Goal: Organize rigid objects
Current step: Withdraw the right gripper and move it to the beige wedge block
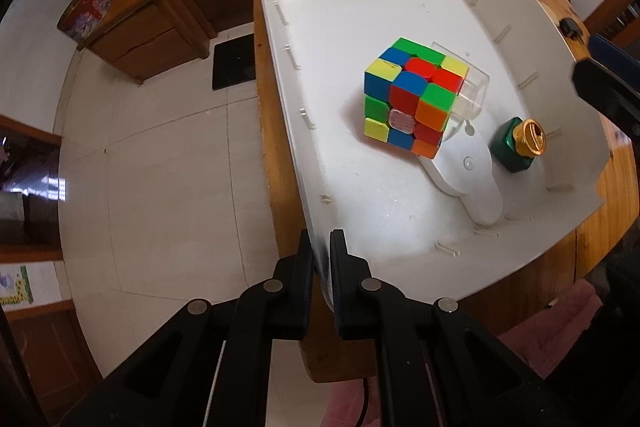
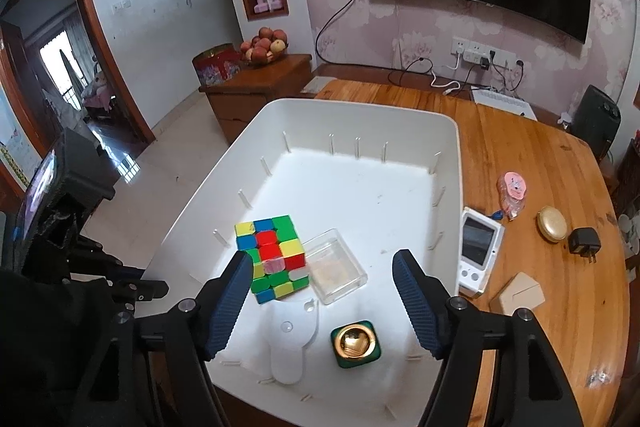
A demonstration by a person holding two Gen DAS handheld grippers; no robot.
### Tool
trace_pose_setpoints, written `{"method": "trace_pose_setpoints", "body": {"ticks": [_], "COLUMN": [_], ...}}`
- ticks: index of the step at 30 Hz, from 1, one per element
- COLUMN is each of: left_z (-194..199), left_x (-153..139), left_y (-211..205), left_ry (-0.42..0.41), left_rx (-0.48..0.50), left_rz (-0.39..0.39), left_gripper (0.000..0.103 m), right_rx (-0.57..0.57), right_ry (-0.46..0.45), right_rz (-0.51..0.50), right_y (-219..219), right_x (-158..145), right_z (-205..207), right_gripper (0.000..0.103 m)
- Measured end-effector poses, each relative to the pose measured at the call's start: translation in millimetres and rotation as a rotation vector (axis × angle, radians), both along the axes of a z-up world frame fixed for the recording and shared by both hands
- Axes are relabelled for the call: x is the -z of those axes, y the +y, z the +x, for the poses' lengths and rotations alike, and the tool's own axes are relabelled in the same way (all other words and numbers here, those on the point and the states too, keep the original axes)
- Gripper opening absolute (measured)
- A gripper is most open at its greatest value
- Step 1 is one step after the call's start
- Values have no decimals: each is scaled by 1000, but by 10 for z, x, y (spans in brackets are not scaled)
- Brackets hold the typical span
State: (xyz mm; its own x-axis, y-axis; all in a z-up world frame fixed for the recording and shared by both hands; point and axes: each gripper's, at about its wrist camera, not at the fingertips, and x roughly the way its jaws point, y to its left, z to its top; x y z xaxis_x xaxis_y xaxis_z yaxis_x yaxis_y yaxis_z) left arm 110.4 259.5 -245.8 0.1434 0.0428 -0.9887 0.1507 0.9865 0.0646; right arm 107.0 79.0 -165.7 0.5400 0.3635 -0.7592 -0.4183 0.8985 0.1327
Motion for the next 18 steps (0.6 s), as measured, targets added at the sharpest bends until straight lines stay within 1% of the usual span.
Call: {"method": "trace_pose_setpoints", "body": {"ticks": [1,2,8,15,18], "left_z": [1,-1,0,-15,-18], "left_x": [-1,-2,-2,-3,-9], "left_y": [2,2,21,-12,-3], "left_ry": [-2,-4,-10,-25,-29], "left_rx": [-9,-19,-75,-127,-152], "left_rz": [0,0,0,23,20], "left_gripper": [8,8,8,8,8], "right_rx": [4,6,32,87,109], "right_ry": [-7,-12,-42,-68,-73], "right_rz": [3,5,15,22,22], "right_y": [-31,-57,-257,-575,-709], "right_x": [-12,-24,-80,-110,-113], "right_z": [0,2,-2,32,42], "right_gripper": [78,79,79,79,81]}}
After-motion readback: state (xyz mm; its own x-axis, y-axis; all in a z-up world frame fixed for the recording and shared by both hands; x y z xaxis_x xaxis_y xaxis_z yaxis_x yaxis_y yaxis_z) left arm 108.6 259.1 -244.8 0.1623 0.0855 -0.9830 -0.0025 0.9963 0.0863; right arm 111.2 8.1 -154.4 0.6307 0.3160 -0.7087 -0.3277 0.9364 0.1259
